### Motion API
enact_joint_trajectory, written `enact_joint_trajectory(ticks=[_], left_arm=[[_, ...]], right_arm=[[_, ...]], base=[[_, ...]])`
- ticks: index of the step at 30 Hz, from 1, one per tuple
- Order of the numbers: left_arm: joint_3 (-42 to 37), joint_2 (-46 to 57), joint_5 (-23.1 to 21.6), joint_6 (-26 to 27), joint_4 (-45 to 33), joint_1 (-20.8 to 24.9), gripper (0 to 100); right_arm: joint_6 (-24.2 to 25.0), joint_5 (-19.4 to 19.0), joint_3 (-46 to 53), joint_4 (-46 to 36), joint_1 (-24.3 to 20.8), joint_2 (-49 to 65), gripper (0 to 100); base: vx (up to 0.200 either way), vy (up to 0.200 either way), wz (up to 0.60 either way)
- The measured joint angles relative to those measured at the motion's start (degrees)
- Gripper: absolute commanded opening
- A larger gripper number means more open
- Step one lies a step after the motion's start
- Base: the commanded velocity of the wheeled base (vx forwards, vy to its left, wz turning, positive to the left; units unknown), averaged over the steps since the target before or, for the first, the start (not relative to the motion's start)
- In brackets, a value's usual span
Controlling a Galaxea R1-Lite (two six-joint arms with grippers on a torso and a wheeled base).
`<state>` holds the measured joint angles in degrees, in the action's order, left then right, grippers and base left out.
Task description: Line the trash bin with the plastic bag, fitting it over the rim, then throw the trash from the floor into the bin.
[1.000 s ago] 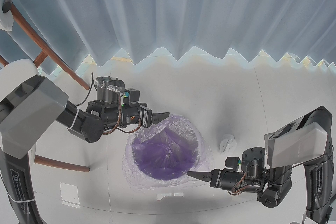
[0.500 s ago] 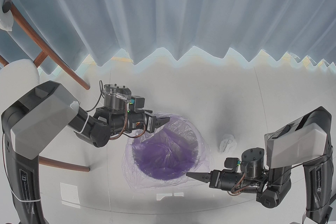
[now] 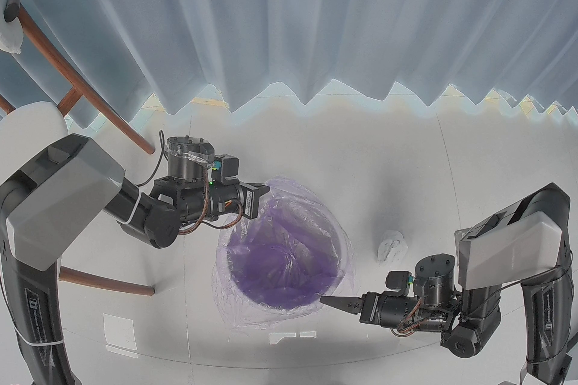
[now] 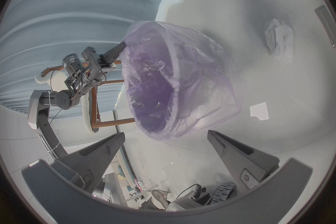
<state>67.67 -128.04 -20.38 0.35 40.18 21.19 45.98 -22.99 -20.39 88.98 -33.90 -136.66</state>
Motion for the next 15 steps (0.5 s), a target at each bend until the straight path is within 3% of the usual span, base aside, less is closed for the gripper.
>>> enact_joint_trajectory(ticks=[15], left_arm=[[3.85, -1.51, 1.10, -1.80, 0.07, -2.34, 0]], right_arm=[[-0.09, 0.00, 0.00, 0.00, 0.00, -0.04, 100]], base=[[0.000, 0.000, 0.00]])
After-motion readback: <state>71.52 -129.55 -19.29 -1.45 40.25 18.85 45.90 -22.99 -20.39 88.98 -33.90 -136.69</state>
